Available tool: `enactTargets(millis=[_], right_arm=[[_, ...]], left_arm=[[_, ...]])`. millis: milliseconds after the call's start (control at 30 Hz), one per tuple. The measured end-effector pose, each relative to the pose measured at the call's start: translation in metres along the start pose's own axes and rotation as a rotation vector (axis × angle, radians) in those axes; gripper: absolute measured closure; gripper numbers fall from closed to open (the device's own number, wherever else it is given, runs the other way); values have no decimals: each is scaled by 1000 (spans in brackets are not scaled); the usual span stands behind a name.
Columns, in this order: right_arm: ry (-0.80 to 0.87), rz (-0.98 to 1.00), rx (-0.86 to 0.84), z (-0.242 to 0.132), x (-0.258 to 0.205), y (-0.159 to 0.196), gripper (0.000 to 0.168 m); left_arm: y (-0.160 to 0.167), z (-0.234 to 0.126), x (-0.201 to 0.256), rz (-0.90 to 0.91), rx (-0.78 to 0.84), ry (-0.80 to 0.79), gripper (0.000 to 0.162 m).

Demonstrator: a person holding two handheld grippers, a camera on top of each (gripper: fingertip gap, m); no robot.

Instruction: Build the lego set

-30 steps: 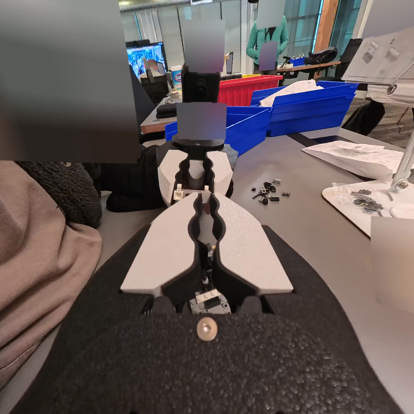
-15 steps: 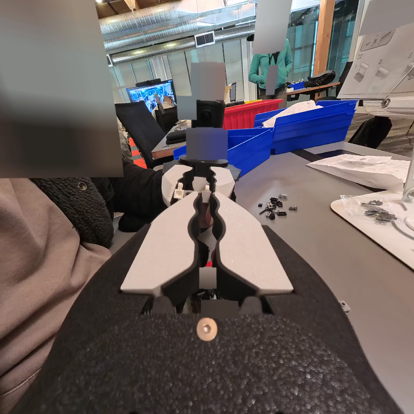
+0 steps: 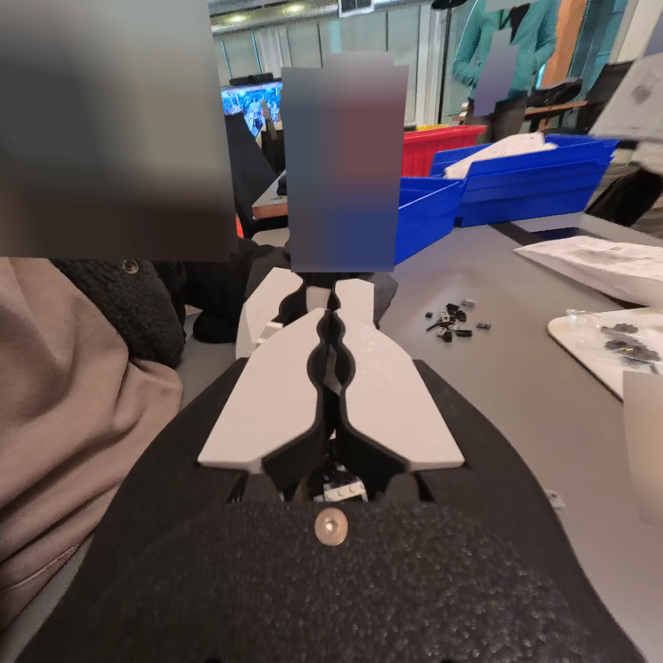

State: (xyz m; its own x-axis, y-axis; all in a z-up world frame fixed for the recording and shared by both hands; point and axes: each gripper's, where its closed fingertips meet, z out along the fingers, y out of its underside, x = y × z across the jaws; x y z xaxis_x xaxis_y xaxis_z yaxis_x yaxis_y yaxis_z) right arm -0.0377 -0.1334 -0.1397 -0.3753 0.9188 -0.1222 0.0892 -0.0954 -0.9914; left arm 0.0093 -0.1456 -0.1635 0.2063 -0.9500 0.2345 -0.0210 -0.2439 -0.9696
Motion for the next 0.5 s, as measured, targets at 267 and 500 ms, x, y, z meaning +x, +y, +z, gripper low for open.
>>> enactTargets(millis=[267, 500], right_arm=[[102, -42, -36, -17, 16, -8, 165], [300, 134, -443, -19, 33, 36, 131]], left_arm=[[20, -7, -23, 82, -164, -155, 127], [60, -26, -68, 316, -593, -541, 127]])
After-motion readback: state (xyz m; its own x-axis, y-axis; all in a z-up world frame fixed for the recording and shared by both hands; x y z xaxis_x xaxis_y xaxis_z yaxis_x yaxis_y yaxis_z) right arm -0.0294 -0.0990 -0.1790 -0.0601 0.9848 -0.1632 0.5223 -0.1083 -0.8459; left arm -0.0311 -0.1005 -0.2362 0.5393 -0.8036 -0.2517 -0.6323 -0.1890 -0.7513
